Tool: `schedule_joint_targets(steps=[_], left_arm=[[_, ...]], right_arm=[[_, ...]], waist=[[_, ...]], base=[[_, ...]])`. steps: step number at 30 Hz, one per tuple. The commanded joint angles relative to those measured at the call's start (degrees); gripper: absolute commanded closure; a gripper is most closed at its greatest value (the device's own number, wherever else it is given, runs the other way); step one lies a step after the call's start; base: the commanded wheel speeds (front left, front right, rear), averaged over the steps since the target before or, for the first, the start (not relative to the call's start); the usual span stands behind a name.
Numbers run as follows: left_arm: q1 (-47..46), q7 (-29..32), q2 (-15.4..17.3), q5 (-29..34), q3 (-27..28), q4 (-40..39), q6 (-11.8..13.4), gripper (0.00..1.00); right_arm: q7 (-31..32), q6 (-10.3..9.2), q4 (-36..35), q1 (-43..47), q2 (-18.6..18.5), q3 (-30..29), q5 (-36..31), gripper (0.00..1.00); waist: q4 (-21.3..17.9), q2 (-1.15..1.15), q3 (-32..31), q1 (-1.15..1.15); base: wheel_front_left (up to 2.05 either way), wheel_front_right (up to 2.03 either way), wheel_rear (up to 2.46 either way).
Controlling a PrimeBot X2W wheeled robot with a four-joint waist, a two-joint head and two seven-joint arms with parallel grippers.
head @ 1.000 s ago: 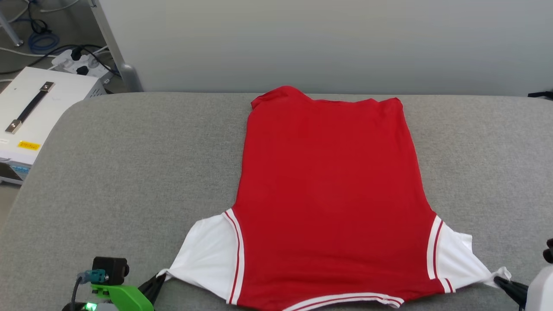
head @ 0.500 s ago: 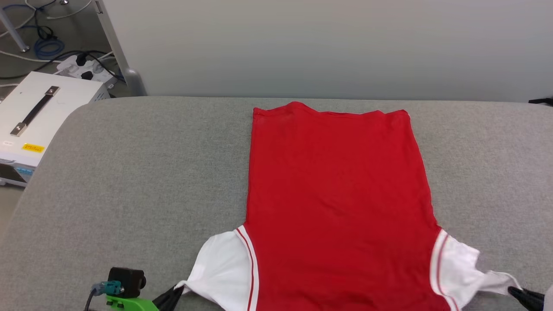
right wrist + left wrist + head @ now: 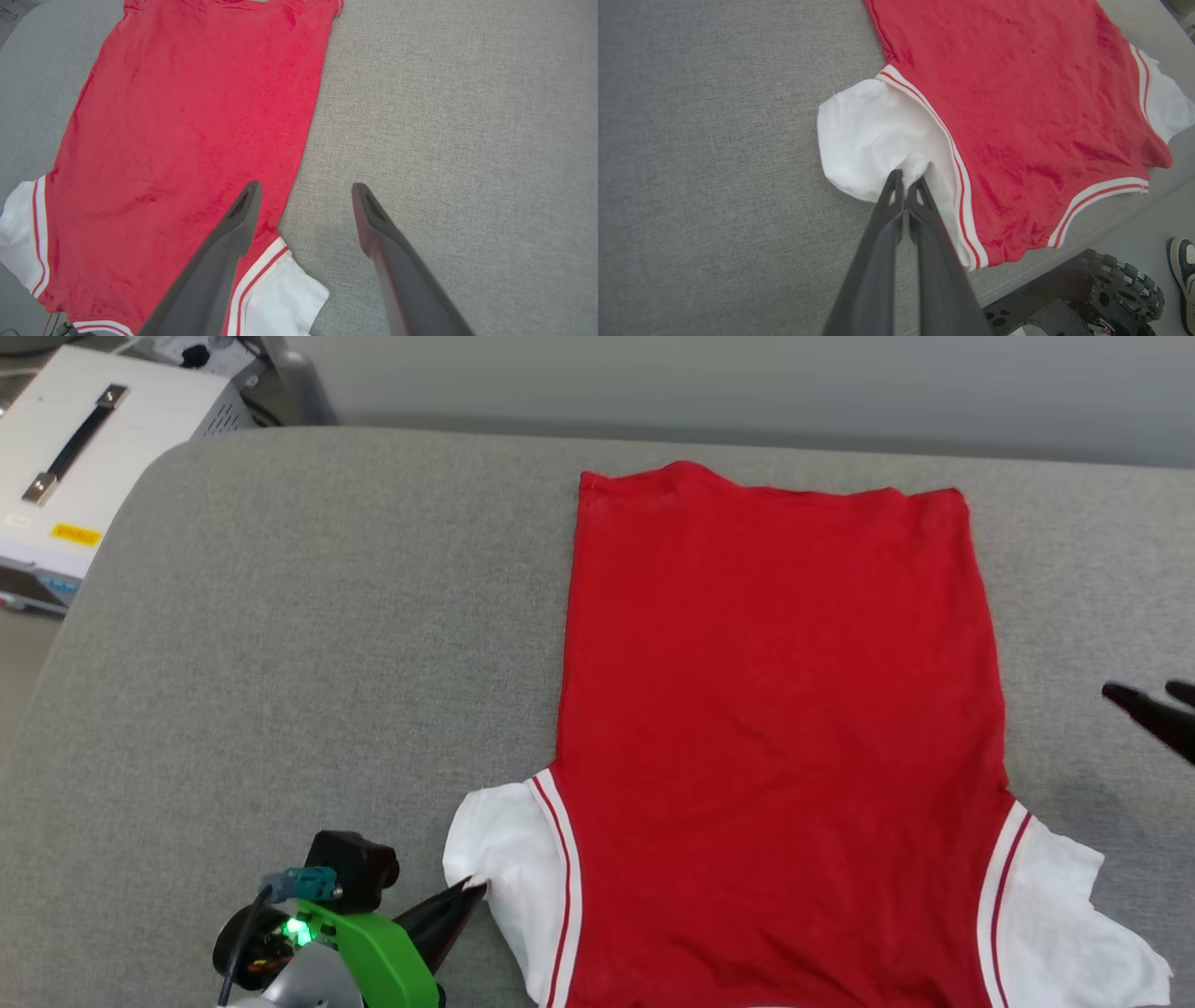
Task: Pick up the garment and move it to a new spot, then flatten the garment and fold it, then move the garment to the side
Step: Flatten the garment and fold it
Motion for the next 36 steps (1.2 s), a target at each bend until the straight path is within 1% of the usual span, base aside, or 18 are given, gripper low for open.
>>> schedule_joint_targets(steps=[1, 4, 8, 12, 17, 25, 33, 34, 35, 36], left_arm=[[-1.34, 0.59, 0.47, 0.67, 0.02, -1.28, 0.67, 1.0], [-2.31, 1.67, 0.43, 1.36, -0.06, -4.83, 1.73, 1.0], [-3.63, 1.49, -0.48, 1.95, -0.09, -7.87, 1.93, 1.0], [-5.03, 1.2, -1.59, 3.07, -0.65, -9.29, 1.82, 1.0], [-6.45, 1.09, -2.88, 3.85, -1.39, -10.3, 1.43, 1.0], [-7.92, 0.03, -4.54, 4.31, -1.87, -9.26, 0.65, 1.0], [-8.81, -0.86, -5.79, 4.36, -2.14, -7.69, 0.19, 1.0], [-8.83, -0.92, -5.88, 4.31, -2.16, -7.58, 0.17, 1.0], [-8.88, -0.98, -5.97, 4.23, -2.15, -7.44, 0.14, 1.0], [-8.94, -1.03, -6.0, 4.2, -2.14, -7.33, 0.11, 1.0]], right_arm=[[1.79, -0.04, 0.13, -2.95, 0.75, -0.83, -1.18, 0.0], [7.14, -0.04, 1.95, -9.94, 2.61, -2.83, -4.47, 0.0], [12.89, -0.04, 5.19, -18.89, 4.41, -5.2, -9.61, 0.0], [16.55, -0.04, 8.49, -26.85, 5.66, -7.12, -14.66, 0.0], [18.48, -0.04, 12.89, -34.36, 5.46, -7.89, -19.66, 0.0], [19.92, -0.04, 17.65, -40.36, 5.93, -8.45, -25.36, 0.0], [21.56, -0.04, 19.67, -38.8, 6.44, -8.42, -28.21, 0.0], [22.04, -0.04, 19.85, -38.37, 6.52, -8.49, -28.21, 0.22], [22.36, -0.04, 19.81, -37.92, 6.48, -8.34, -28.25, 0.77], [22.43, -0.04, 19.66, -37.6, 6.39, -8.19, -28.22, 1.0]], waist=[[4.38, 0.0, 6.41, 0.0], [6.62, 0.0, 10.43, 0.0], [9.38, 0.0, 15.3, 0.0], [11.75, 0.0, 19.45, 0.0], [14.24, 0.0, 23.12, 0.0], [16.14, 0.0, 25.96, 0.0], [16.66, 0.0, 26.42, 0.0], [16.66, 0.0, 26.37, 0.0], [16.64, 0.0, 26.34, 0.0], [16.62, 0.0, 26.32, 0.0]], base=[[0.0, 0.0, 0.0], [0.0, 0.0, 0.0], [0.0, 0.0, 0.0], [0.0, 0.0, 0.0], [0.0, 0.0, 0.0], [0.0, 0.0, 0.0], [0.0, 0.0, 0.0], [0.0, 0.0, 0.0], [0.0, 0.0, 0.0], [0.0, 0.0, 0.0]])
